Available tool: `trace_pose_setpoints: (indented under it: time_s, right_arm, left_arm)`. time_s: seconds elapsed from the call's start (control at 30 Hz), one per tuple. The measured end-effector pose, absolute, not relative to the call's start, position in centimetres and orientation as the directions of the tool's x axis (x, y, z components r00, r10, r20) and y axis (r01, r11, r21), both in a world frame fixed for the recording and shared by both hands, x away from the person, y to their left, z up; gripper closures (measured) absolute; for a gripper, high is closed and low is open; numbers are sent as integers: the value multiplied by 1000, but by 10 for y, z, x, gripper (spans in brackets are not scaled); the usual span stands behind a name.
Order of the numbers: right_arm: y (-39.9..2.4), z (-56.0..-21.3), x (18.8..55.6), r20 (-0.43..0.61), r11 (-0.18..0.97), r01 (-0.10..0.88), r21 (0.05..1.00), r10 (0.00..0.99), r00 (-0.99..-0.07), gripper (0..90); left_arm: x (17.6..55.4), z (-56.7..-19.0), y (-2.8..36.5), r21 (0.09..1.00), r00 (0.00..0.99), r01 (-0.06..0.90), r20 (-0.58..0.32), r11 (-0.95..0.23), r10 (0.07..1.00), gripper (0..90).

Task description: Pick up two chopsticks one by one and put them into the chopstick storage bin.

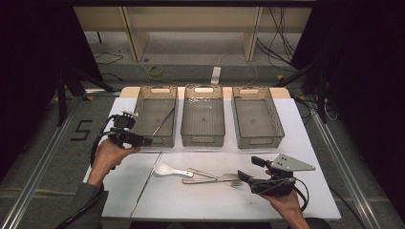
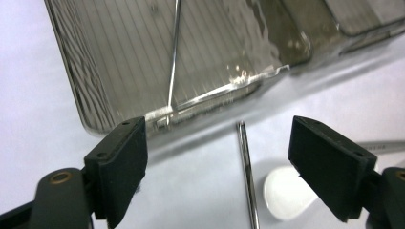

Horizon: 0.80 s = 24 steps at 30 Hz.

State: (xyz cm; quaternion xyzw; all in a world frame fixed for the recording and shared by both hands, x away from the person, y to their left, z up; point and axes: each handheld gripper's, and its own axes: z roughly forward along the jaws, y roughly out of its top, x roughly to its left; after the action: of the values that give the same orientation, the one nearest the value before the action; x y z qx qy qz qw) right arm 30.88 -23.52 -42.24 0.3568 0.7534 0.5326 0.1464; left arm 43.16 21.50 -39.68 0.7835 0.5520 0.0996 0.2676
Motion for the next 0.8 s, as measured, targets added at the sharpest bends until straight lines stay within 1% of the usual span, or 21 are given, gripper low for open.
trace_pose_setpoints:
  time_s: [0.2, 0.3, 0.43, 0.63, 0.8]
  right_arm:
    - [-235, -423, 309, 160, 179, 384, 906, 694, -702, 261]
    - [-234, -423, 309, 156, 183, 380, 907, 692, -705, 260]
    - [-234, -423, 309, 156, 183, 380, 907, 691, -706, 260]
    - [-234, -423, 309, 156, 185, 380, 906, 690, -707, 260]
    - [-234, -423, 309, 154, 187, 379, 906, 690, -707, 260]
  left_arm:
    - [417, -415, 216, 458, 377, 843, -125, -283, 918, 217]
    - [408, -419, 215, 426, 394, 852, -139, -305, 908, 246]
    - [398, -425, 213, 395, 411, 855, -120, -337, 904, 275]
    - [385, -433, 205, 349, 458, 850, -121, -394, 881, 353]
    - [379, -443, 201, 320, 474, 851, -129, -416, 871, 446]
